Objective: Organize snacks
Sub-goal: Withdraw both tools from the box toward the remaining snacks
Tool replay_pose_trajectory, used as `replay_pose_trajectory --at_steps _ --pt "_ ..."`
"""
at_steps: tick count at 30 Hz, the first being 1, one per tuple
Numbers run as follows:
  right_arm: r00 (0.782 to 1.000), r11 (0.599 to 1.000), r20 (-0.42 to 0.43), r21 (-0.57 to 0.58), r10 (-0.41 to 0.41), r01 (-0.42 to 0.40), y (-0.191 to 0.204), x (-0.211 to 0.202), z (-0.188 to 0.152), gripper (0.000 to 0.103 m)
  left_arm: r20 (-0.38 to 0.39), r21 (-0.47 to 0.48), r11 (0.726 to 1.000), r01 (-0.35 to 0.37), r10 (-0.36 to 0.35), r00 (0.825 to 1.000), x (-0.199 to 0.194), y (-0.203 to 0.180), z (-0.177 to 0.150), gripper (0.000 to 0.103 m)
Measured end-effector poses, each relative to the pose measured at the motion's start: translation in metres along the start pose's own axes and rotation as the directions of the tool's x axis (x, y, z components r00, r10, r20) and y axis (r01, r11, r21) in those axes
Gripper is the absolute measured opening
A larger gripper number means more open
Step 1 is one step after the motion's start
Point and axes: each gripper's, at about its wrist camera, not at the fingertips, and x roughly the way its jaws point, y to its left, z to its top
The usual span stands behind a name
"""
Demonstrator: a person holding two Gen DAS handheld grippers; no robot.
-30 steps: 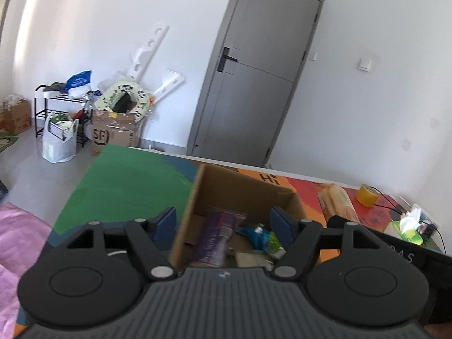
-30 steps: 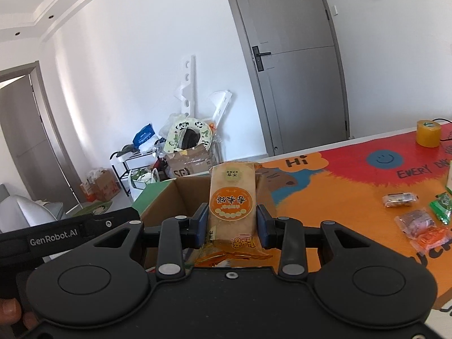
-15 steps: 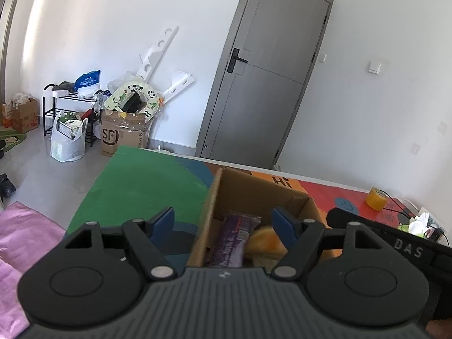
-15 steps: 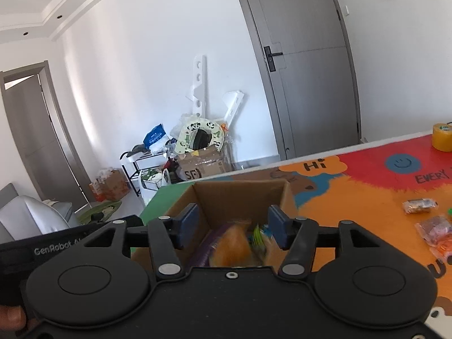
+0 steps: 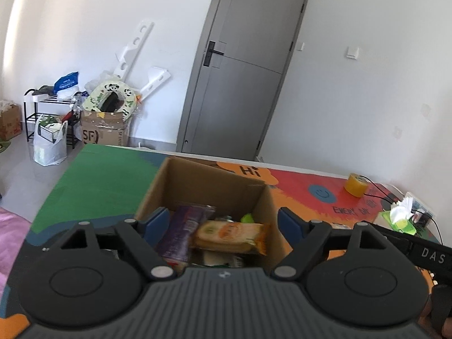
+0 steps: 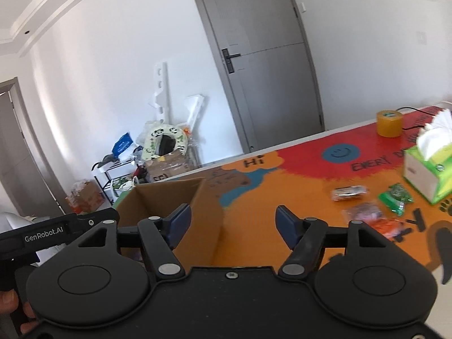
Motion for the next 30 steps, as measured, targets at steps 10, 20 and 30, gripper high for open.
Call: replay_pose_trajectory --at_steps 10,20,30 --pt "0.998 0.998 -0.008 0.022 -0.065 0.065 -0.043 -0.015 -0.003 0.07 -0.022 0.026 0.999 0.043 -0.043 0.999 0.007 -0.037 -0.01 0.083" --pt "0.989 0.986 -0.019 0.074 -0.149 0.15 -0.09 -0.027 -0.006 0.07 -0.055 0.06 0.993 0.1 -0.097 0.994 0.022 -0.078 -0.015 0.083" --pt "0.979 0.97 -0.018 0.127 -0.205 0.206 -0.135 -0.026 -0.005 0.069 -0.114 0.091 0.988 0.124 -0.114 0.987 0.054 -0.12 -0.023 0.083"
